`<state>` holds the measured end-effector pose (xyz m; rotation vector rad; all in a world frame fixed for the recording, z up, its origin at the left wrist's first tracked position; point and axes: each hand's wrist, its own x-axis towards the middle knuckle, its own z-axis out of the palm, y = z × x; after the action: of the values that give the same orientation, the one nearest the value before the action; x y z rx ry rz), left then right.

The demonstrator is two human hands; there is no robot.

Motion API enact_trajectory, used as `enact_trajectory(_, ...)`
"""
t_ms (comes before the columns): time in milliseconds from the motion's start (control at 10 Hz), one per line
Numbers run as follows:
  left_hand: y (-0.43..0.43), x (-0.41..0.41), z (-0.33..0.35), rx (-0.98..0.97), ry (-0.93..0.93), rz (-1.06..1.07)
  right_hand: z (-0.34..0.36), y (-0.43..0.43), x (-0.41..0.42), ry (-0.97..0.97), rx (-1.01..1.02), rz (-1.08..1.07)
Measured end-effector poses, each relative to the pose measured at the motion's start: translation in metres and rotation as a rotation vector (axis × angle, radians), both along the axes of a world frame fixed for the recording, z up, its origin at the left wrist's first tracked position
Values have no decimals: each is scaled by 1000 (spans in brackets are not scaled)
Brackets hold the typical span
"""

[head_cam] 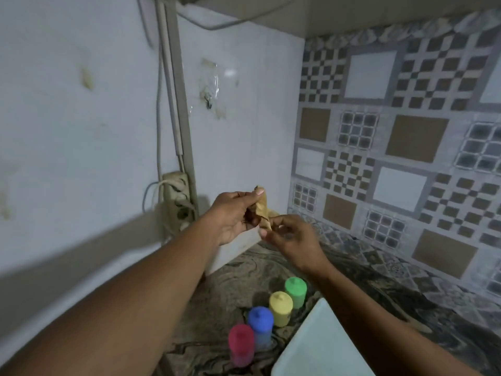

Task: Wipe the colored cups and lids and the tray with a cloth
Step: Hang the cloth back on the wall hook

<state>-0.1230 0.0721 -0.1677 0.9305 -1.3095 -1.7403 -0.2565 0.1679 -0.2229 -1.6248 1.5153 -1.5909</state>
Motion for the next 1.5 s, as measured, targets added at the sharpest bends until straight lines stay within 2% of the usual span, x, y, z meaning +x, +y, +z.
enact_trajectory(200,-45,33,35,-92,-35,50,32,-50,16,8,-33,18)
enact_trajectory(400,-90,54,47,-113,-83,-10,68,-86,-2,-474,104,-53)
enact_trajectory(500,-107,55,49,-198,-216,-44,81,-103,-10,-398,102,-85)
enact_trajectory(600,-121,49,57,-462,-350,141,93,-122,-16,-171,98,-118)
enact_trajectory(700,-133,41,80,-860,-417,350,120,-140,-18,157,-68,-144)
enact_trajectory(800,-143,38,117,-1129,-404,564,160,-165,-12,429,-259,-190)
enact_trajectory(900,-151,44,150,-1388,-469,676,197,-193,-5,625,-331,-270)
enact_trajectory(1000,-162,54,165,-1506,-744,615,212,-214,3,565,-335,-234)
enact_trajectory(1100,-169,54,159,-1509,-1042,579,204,-232,8,517,-217,-163)
enact_trajectory(1200,-167,51,141,-1491,-1125,500,184,-241,18,265,-124,-17)
enact_trajectory(1300,-163,46,124,-1439,-1112,495,166,-235,30,-135,-53,110)
enact_trajectory(1400,-157,45,107,-1362,-1042,451,155,-224,37,-150,-17,113)
enact_trajectory(1500,-150,49,96,-1346,-991,436,153,-213,37,-38,78,52)
